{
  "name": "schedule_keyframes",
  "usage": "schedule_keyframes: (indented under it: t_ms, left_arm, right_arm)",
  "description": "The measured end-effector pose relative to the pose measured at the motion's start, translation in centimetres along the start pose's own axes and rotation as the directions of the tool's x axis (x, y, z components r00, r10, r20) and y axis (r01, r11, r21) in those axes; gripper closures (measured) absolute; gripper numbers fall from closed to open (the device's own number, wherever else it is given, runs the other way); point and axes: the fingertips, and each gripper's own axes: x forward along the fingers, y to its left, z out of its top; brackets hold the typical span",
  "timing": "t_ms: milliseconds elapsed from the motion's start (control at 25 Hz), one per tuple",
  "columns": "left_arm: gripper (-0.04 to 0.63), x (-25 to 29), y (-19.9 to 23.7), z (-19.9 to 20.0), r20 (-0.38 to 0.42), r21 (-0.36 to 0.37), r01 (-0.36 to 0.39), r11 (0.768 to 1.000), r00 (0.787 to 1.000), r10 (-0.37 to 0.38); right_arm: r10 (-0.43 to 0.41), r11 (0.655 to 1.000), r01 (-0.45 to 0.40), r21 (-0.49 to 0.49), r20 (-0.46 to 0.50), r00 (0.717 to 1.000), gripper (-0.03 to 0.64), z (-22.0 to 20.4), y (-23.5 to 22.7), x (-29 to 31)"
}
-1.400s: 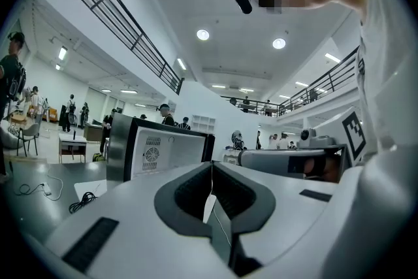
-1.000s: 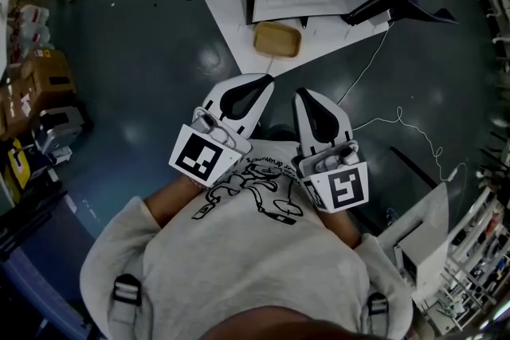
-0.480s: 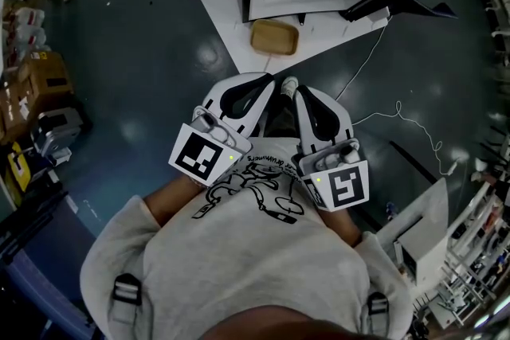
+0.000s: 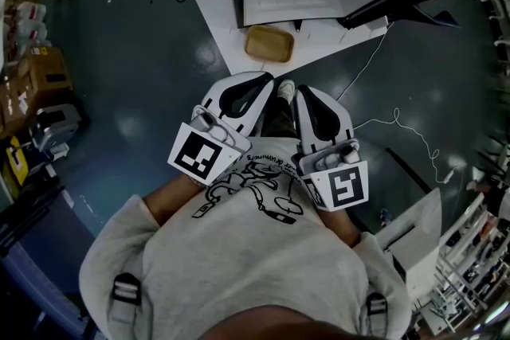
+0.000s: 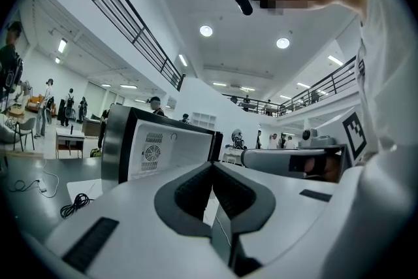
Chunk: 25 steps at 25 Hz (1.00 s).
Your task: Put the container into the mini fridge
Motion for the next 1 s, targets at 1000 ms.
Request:
schedule_keyframes:
  t_ms: [1000]
  left_arm:
    - [0.577, 13.3, 2.7, 2.3, 0.046, 0.005, -0.176, 0.984, 0.983, 0.175]
  right_arm:
    - [0.175, 0.984, -0.175, -0.020, 0.014, 0.984, 0.589, 2.9, -13.6, 4.6]
